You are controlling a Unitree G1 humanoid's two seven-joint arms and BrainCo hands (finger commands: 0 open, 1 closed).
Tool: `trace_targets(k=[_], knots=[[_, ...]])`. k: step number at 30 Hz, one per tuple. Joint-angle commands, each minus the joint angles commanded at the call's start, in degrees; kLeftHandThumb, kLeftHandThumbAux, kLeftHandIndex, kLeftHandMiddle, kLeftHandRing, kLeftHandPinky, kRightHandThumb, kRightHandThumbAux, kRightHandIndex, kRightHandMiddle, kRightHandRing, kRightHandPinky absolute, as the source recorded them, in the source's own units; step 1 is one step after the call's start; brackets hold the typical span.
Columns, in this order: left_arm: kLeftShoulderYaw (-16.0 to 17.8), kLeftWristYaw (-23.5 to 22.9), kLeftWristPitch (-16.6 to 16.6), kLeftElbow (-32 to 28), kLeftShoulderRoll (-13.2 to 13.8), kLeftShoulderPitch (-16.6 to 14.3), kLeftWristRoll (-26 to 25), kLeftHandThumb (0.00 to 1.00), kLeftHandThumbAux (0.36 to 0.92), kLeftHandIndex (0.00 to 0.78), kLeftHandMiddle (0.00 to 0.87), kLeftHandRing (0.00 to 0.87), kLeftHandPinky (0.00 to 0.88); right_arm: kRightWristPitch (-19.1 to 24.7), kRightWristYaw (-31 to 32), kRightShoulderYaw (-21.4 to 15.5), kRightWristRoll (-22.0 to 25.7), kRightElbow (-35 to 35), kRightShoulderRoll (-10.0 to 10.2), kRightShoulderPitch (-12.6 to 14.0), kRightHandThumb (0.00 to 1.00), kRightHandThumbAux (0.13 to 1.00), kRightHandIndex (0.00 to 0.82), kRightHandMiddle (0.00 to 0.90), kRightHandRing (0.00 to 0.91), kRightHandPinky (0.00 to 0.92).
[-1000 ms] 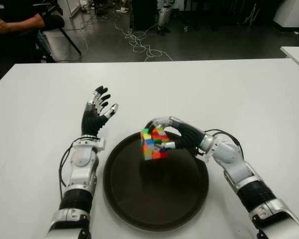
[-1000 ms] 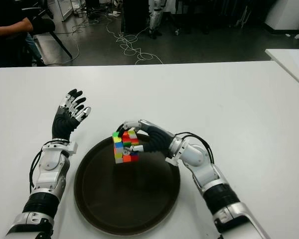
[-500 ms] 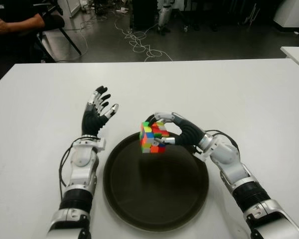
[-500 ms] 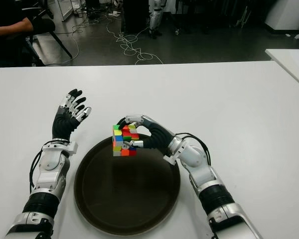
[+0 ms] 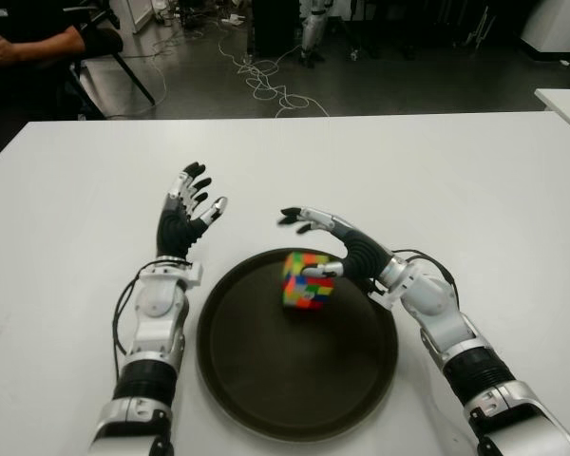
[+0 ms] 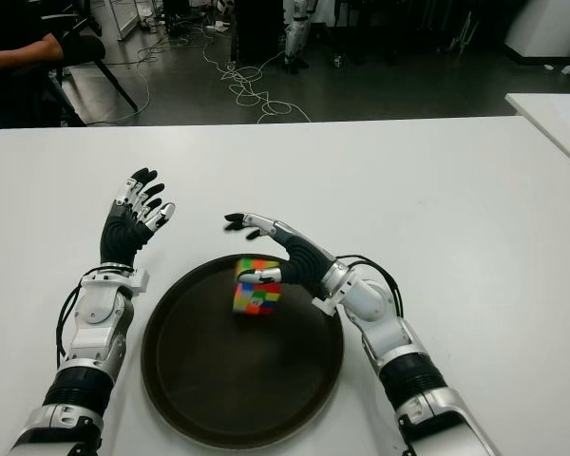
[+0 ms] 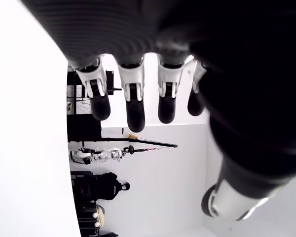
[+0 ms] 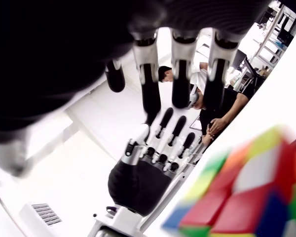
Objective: Pick up the Rubik's Cube and put it in the plate
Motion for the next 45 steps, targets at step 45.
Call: trace_targets(k=[45], knots=[[0.2, -0.1, 0.8, -0.9, -0.4, 0.2, -0.5, 0.057, 0.755, 0.068, 0.145, 0.135, 0.121, -1.7, -22.0, -14.4, 2.7, 24.0, -2.8, -14.1, 0.002, 0.534, 0.0, 0.0, 0.0, 0.0]])
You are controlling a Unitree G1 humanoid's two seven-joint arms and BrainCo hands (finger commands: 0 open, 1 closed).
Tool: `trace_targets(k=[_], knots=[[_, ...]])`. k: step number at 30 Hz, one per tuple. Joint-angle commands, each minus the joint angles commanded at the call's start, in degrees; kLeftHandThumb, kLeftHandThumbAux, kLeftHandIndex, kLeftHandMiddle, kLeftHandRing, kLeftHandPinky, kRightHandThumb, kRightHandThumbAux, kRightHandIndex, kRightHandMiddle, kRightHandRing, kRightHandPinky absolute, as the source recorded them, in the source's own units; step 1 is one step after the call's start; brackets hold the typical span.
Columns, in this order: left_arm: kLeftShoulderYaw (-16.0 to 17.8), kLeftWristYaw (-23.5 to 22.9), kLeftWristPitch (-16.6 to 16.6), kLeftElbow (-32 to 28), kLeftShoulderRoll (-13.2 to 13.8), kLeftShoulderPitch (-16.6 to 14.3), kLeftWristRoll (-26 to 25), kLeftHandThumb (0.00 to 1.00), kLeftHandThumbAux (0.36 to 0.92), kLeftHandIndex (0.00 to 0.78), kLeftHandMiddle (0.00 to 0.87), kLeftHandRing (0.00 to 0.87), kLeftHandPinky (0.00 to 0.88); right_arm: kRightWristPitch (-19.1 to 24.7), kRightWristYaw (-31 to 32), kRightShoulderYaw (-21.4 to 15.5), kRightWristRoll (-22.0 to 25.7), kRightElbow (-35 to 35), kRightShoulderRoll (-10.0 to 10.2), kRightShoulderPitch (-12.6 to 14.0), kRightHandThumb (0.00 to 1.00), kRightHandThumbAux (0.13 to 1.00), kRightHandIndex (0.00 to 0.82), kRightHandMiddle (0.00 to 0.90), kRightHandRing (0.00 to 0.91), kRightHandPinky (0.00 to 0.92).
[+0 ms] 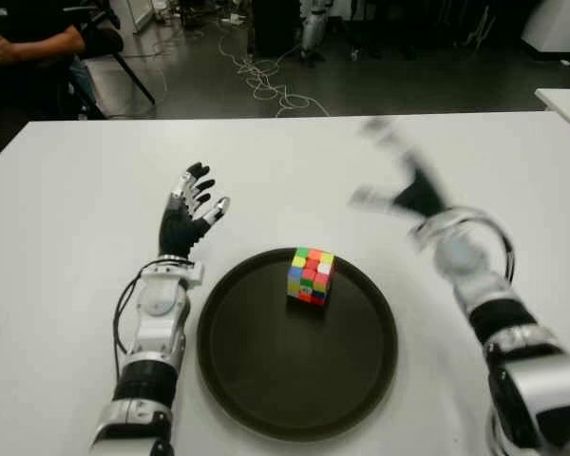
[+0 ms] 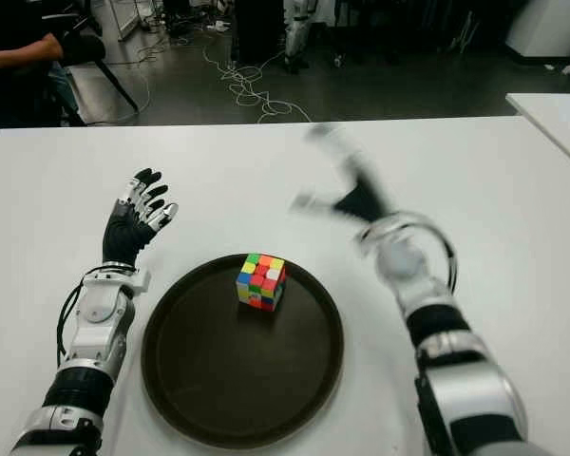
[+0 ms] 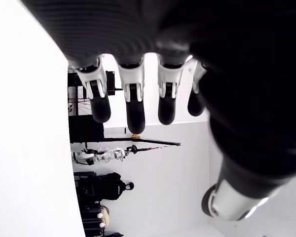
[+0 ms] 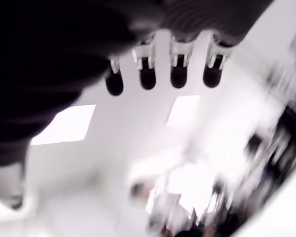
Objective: Pick up the Rubik's Cube and put it in the plate
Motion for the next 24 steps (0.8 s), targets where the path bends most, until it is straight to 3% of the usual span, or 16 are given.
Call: trace_targets(k=[6, 12, 18, 24], knots=[[-0.1, -0.1, -0.2, 0.2, 0.1, -0.1, 0.1, 0.054, 0.762, 0.066, 0.138, 0.123, 0.11, 5.7, 4.3, -3.0, 5.6, 0.8, 1.2, 0.3, 0.0, 0.544, 0.0, 0.0, 0.0, 0.0], [-0.3, -0.1, 0.1, 0.4, 0.4, -0.2, 0.4, 0.048, 0.767, 0.066, 0.131, 0.117, 0.108, 10.3, 5.1, -6.1, 10.1, -2.3, 3.5, 0.8, 0.0, 0.625, 0.0, 0.0, 0.0, 0.022], [0.0, -0.1, -0.2, 0.7, 0.1, -0.3, -0.2, 0.048, 0.765, 0.069, 0.136, 0.125, 0.112, 13.1, 2.9, -7.9, 11.5, -4.3, 5.2, 1.2, 0.0, 0.662, 0.002, 0.042, 0.053, 0.075], [0.0, -0.1, -0.4, 0.7, 0.1, -0.4, -0.2, 0.043, 0.755, 0.07, 0.14, 0.125, 0.103, 12.1, 0.0, -7.5, 9.3, -5.1, 5.7, 1.8, 0.0, 0.67, 0.027, 0.077, 0.09, 0.094]])
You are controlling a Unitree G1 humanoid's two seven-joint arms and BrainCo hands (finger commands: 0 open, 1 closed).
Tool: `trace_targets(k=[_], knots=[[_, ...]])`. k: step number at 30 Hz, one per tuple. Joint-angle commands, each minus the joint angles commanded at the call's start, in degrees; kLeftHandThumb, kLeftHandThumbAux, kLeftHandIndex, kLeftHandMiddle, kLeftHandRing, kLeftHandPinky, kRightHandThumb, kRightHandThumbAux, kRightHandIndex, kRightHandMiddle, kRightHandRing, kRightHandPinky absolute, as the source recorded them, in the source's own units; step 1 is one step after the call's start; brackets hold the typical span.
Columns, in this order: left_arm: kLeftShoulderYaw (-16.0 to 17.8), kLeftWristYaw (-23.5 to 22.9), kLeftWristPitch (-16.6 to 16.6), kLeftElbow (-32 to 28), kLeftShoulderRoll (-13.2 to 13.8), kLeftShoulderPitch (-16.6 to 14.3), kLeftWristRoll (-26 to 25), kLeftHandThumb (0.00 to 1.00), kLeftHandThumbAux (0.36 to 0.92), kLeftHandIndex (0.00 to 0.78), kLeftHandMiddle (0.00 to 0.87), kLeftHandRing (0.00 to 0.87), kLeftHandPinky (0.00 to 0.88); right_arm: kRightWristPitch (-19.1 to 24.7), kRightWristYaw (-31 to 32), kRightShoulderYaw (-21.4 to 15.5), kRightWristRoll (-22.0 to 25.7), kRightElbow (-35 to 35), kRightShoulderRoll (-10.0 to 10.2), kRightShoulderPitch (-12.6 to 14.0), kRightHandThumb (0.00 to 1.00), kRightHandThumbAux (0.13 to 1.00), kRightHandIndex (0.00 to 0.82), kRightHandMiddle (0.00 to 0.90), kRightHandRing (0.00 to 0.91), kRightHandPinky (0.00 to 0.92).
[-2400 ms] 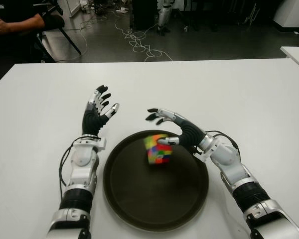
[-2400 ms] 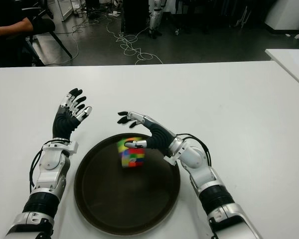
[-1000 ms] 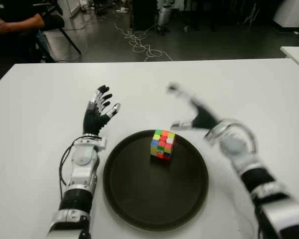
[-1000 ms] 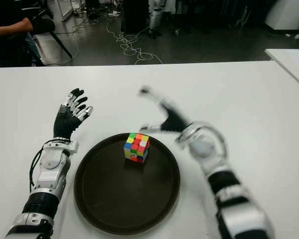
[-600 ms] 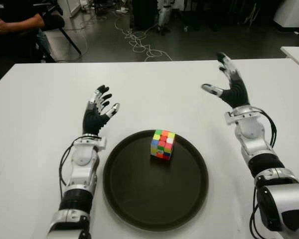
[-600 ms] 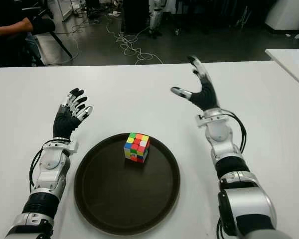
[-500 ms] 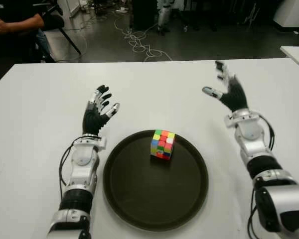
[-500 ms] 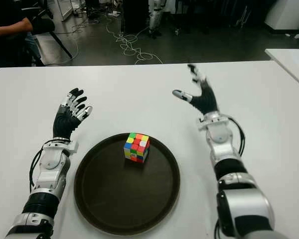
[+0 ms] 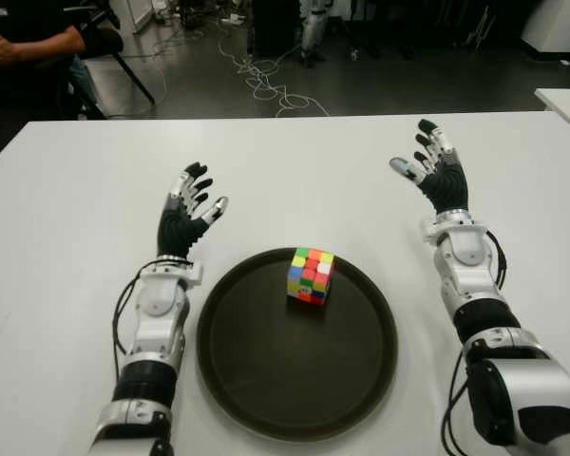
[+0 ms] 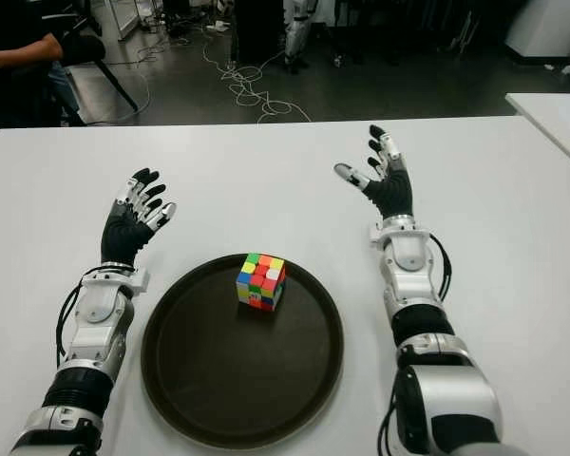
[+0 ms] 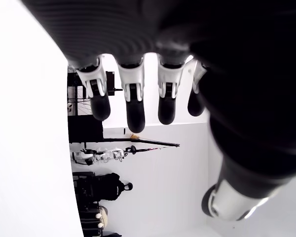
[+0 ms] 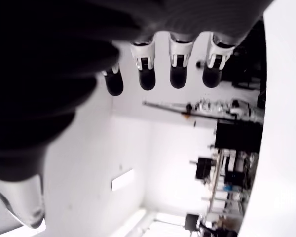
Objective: Pick up the Rubik's Cube and put it in the plate
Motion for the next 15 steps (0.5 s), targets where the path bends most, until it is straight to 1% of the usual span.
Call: trace_targets(k=[5, 15], knots=[[-0.2, 0.1, 0.1, -0.2, 0.2, 0.1, 0.3, 0.031, 0.757, 0.068, 0.137, 0.118, 0.095, -1.6, -2.4, 1.3, -2.8, -0.2, -0.2, 0.5, 0.0, 0.665, 0.033, 0.086, 0.097, 0.096], [0.0, 0.5, -0.2, 0.5, 0.2, -0.1, 0.5, 0.028, 0.768, 0.072, 0.137, 0.12, 0.106, -2.5, -4.9, 2.1, -5.6, -0.2, -0.5, 0.9, 0.0, 0.66, 0.035, 0.092, 0.093, 0.084]])
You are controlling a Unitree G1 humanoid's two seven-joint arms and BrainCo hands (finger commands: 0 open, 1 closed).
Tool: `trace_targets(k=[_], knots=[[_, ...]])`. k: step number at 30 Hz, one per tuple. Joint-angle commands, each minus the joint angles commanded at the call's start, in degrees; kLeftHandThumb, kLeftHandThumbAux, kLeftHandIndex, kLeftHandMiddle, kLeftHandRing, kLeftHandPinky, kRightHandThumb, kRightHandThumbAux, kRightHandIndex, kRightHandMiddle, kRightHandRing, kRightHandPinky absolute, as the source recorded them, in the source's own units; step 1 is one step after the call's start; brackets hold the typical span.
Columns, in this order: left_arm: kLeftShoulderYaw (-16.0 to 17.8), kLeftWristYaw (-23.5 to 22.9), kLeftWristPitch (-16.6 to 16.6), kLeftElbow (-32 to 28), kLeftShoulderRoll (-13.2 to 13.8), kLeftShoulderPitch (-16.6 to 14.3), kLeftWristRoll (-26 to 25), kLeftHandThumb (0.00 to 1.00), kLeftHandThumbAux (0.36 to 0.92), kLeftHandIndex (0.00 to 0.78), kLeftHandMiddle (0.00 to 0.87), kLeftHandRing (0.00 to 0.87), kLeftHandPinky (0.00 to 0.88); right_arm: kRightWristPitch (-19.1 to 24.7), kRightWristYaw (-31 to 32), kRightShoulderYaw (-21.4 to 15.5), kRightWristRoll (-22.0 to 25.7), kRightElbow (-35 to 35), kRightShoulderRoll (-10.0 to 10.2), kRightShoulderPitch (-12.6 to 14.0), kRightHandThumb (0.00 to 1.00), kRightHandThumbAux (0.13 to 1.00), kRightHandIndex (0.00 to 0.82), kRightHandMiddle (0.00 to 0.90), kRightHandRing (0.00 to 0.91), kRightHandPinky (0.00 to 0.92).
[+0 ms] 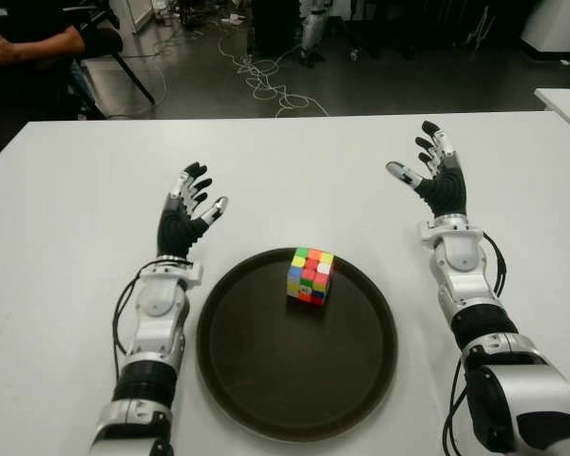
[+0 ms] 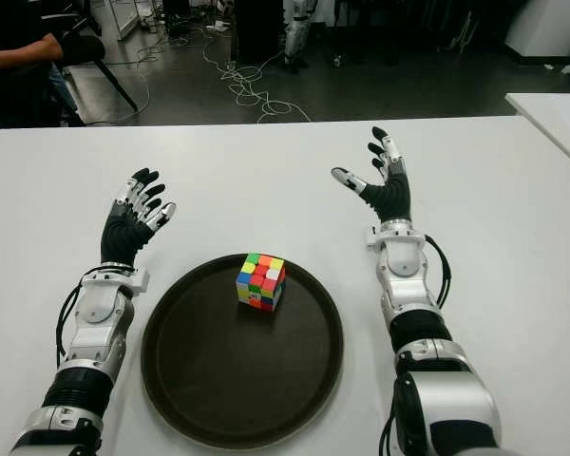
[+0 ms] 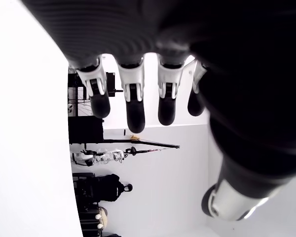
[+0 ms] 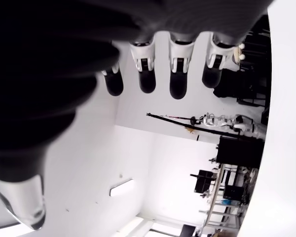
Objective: Pick up the Rubik's Cube and put it in the plate
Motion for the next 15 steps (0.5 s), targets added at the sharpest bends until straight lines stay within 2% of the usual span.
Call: trace_targets(k=[15], knots=[[0.4, 0.0, -1.7, 1.4, -0.2, -0.4, -0.3, 0.043, 0.768, 0.095, 0.163, 0.142, 0.115, -1.5, 0.0, -0.2, 0.1, 0.1, 0.3, 0.3, 0.0, 0.689, 0.043, 0.099, 0.102, 0.093]])
